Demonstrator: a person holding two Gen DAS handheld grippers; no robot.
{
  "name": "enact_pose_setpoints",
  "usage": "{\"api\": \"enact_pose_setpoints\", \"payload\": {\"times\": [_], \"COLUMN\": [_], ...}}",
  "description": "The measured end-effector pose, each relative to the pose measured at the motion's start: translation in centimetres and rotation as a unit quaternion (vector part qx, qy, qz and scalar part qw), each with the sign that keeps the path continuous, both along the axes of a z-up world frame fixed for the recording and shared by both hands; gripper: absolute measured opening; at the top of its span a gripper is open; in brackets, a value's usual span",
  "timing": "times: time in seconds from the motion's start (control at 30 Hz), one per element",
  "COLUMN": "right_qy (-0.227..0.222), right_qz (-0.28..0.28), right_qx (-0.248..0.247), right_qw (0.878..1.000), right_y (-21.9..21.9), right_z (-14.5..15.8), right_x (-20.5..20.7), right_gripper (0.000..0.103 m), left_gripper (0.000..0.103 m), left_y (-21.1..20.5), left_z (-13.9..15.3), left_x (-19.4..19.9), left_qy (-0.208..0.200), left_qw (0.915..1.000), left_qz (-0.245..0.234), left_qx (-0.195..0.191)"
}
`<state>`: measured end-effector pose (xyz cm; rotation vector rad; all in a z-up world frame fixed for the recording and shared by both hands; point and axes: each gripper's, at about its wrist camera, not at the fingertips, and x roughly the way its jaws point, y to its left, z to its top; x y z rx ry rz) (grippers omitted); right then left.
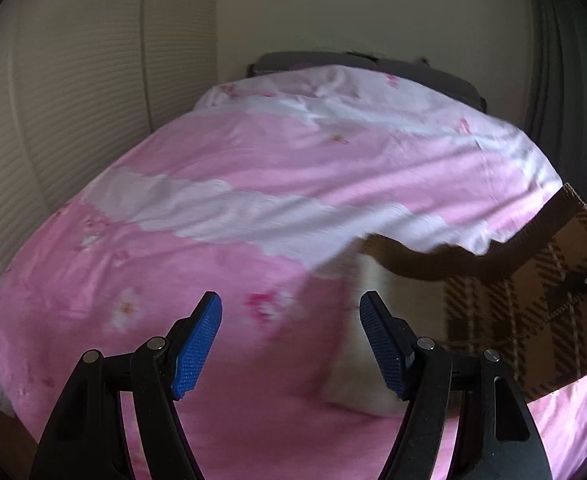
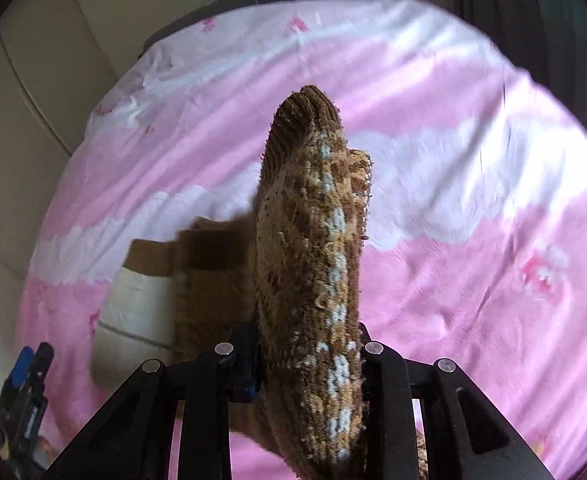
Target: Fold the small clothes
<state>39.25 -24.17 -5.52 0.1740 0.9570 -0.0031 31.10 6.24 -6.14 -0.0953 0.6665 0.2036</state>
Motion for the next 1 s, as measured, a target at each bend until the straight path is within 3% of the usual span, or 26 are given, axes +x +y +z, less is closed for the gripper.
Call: {"api": "enact_pose_setpoints", "payload": {"times": [0.1,0.23,0.4,0.53,0.83,0.9,1.0], "right_qy": [-0.011,-0.017,-0.017,-0.009,0.007,-0.006,-0.017], "right_qz": [-0.014,-0.028,-0.054,-0.066,-0.057,-0.05,-0.035], "right_qx": [-0.059,-0.145,-0.265,-0.317,-0.394,-0.387,-0.345], "right_qw": [0.998,0.989,0.963,0.946,0.917,0.921,0.938], "right_y": [4.1,11.7,20.3,24.6,29.4,29.3,28.8], "right_z": [1.8,1.7,-2.4,-6.1,-10.8,-10.2,-8.6], "right_x": [-1.1,-0.7,0.9,1.5,2.3,2.0,1.1], "right_gripper": [0.029,0.029,0.029,0.029,0.035,0.041,0.051], "left_gripper": [0.071,0.072,0.073,0.073,0.073,0.073,0.073], "left_y": [4.2,9.2,14.0,16.7,19.1,19.3,19.2], "left_z": [0.6,1.0,0.4,-1.0,-3.1,-3.0,-2.3], "left_x": [-1.4,-3.0,-4.4,-4.7,-4.7,-4.9,-5.3], "left_qy": [-0.01,-0.019,-0.016,-0.005,0.008,0.005,-0.002], "left_qw": [0.9996,0.9982,0.9962,0.9948,0.9936,0.9932,0.9932], "left_qz": [0.022,0.05,0.081,0.094,0.096,0.099,0.1], "left_qx": [-0.014,-0.029,-0.03,-0.041,-0.06,-0.061,-0.06]}}
